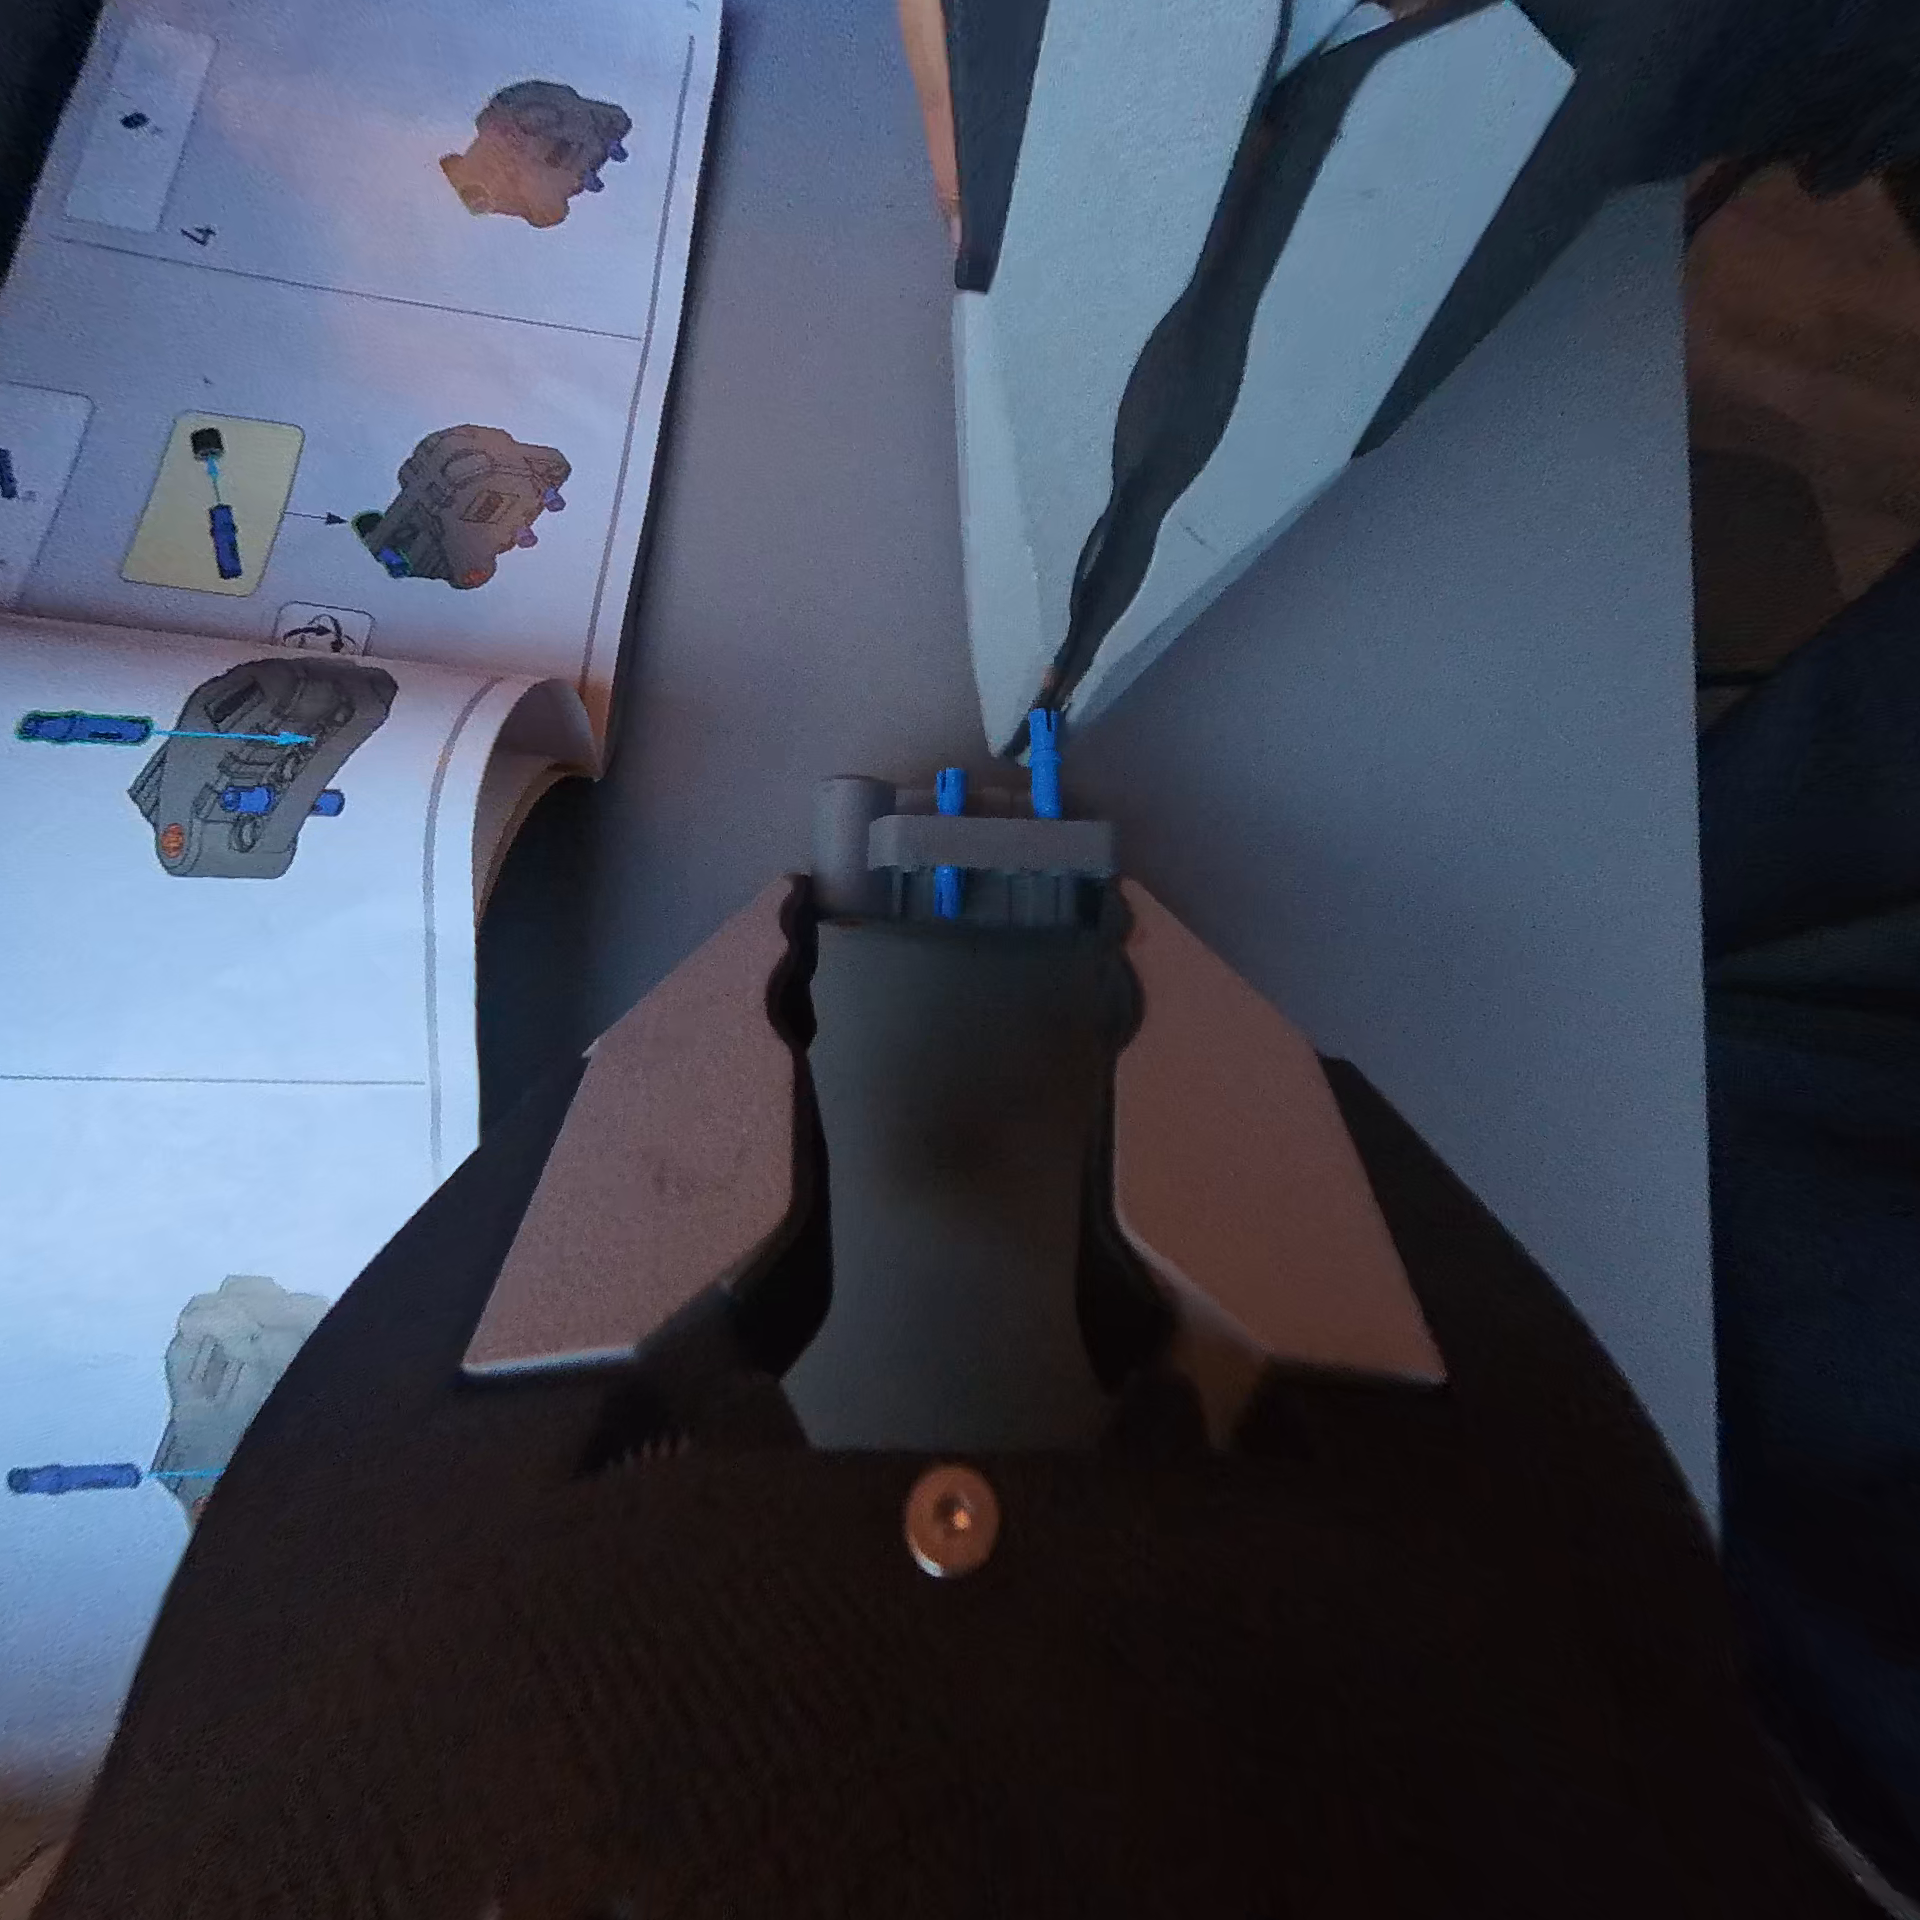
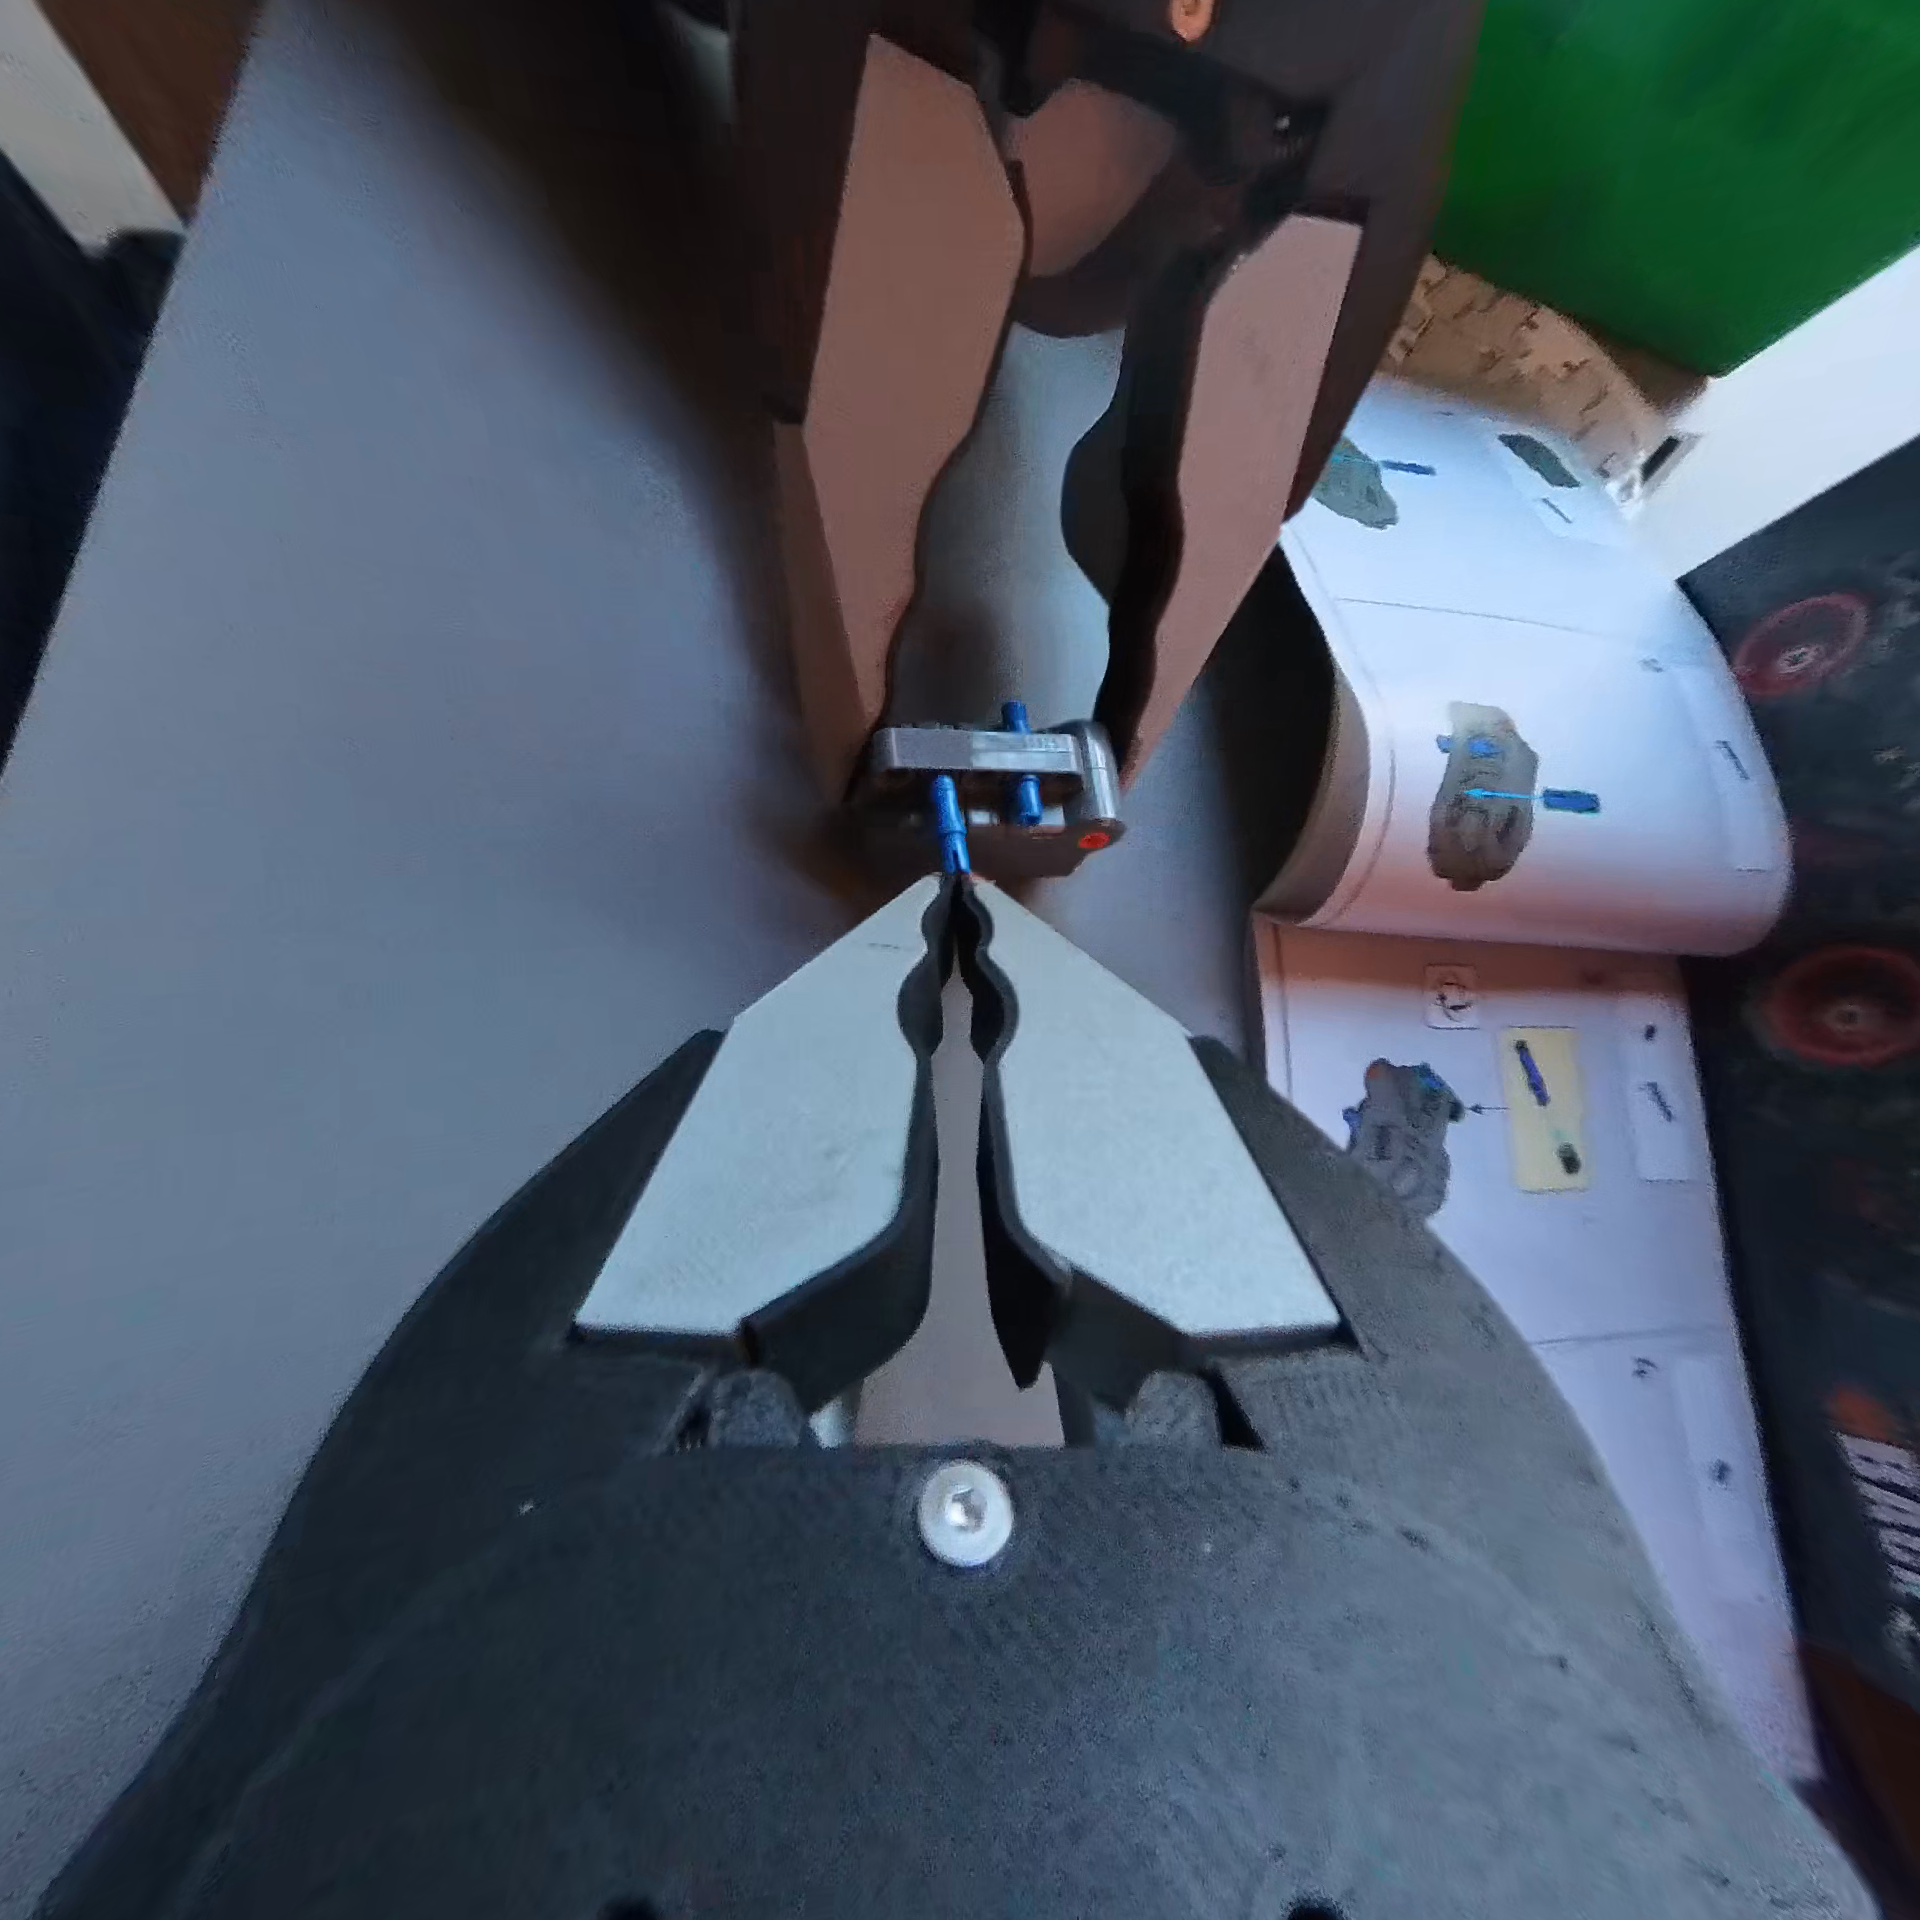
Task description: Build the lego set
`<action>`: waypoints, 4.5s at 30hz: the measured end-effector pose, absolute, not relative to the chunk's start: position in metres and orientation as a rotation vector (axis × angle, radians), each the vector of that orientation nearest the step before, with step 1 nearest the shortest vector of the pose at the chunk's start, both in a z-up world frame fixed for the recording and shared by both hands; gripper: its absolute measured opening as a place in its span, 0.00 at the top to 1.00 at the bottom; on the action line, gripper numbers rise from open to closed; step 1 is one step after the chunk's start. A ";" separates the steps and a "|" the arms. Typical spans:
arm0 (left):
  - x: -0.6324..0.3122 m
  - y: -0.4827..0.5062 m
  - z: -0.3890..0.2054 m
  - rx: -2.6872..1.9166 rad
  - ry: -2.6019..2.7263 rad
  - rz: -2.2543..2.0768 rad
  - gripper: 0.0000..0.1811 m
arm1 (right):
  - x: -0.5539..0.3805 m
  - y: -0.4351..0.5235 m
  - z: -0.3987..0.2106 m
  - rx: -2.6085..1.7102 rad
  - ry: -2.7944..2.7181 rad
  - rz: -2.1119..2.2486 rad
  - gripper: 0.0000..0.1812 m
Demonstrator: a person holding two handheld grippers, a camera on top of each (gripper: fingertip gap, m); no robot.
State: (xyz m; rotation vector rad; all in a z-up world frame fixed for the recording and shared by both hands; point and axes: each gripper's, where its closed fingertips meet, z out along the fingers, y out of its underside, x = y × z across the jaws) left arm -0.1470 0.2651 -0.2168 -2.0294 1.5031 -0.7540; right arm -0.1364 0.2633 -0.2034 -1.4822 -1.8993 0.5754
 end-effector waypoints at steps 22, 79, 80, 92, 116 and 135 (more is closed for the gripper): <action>-0.129 0.248 -0.218 -1.922 1.542 -0.873 0.69 | -0.138 0.240 -0.210 -1.487 -1.953 0.691 1.00; -0.139 0.255 -0.210 -1.903 1.447 -0.750 0.70 | -0.132 0.247 -0.220 -1.617 -1.885 0.710 1.00; -0.139 0.256 -0.210 -1.902 1.446 -0.752 0.70 | -0.132 0.247 -0.219 -1.615 -1.885 0.710 1.00; -0.139 0.256 -0.210 -1.901 1.437 -0.772 0.70 | -0.132 0.248 -0.217 -1.597 -1.876 0.708 1.00; -0.135 0.256 -0.204 -1.934 1.476 -0.793 0.70 | -0.136 0.243 -0.228 -1.605 -1.901 0.724 1.00; -0.138 0.254 -0.210 -1.944 1.449 -0.832 0.70 | -0.139 0.241 -0.227 -1.606 -1.878 0.782 1.00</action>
